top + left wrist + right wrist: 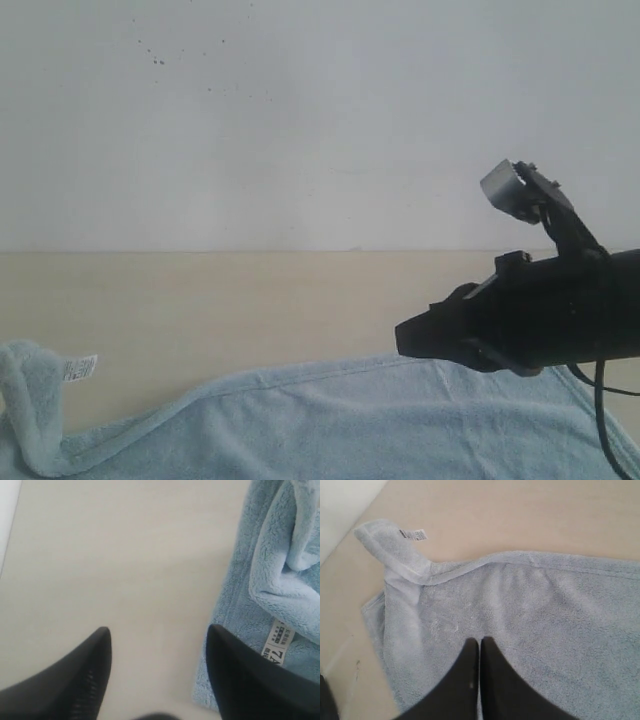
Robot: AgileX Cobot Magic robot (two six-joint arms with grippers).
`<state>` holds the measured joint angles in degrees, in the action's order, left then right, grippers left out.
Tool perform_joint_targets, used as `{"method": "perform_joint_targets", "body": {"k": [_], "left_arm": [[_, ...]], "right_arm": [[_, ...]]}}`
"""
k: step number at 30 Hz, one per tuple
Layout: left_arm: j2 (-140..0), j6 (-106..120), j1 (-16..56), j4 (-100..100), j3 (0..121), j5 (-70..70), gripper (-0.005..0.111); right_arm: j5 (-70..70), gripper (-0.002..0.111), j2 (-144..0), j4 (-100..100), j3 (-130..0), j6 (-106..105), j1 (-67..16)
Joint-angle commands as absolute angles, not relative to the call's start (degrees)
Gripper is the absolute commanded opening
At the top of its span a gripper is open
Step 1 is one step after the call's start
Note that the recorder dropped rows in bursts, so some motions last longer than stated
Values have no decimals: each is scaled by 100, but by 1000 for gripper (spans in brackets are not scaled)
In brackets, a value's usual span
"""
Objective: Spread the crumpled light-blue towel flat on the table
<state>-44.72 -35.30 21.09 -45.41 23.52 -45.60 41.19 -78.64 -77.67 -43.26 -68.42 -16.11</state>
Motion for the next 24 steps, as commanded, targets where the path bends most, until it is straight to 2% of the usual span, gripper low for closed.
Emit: {"method": "perform_joint_targets", "body": {"k": [1, 13, 19, 24], "left_arm": [[-4420, -3636, 2092, -4595, 2334, -4631, 55], [-3432, -3598, 2092, -4638, 2197, -4514, 54], [-3824, -3598, 2092, -4627, 2197, -4454, 51], [-4616, -3553, 2092, -4744, 2208, -4112, 57]], "right_arm": [[3877, 0, -7854, -7806, -4299, -6936, -1868], [3882, 0, -7854, -6812, -4299, -5984, -1882], [3894, 0, -7854, -6696, -4299, -5984, -1882], [3595, 0, -7854, -6681, -4299, -6078, -1882]]}}
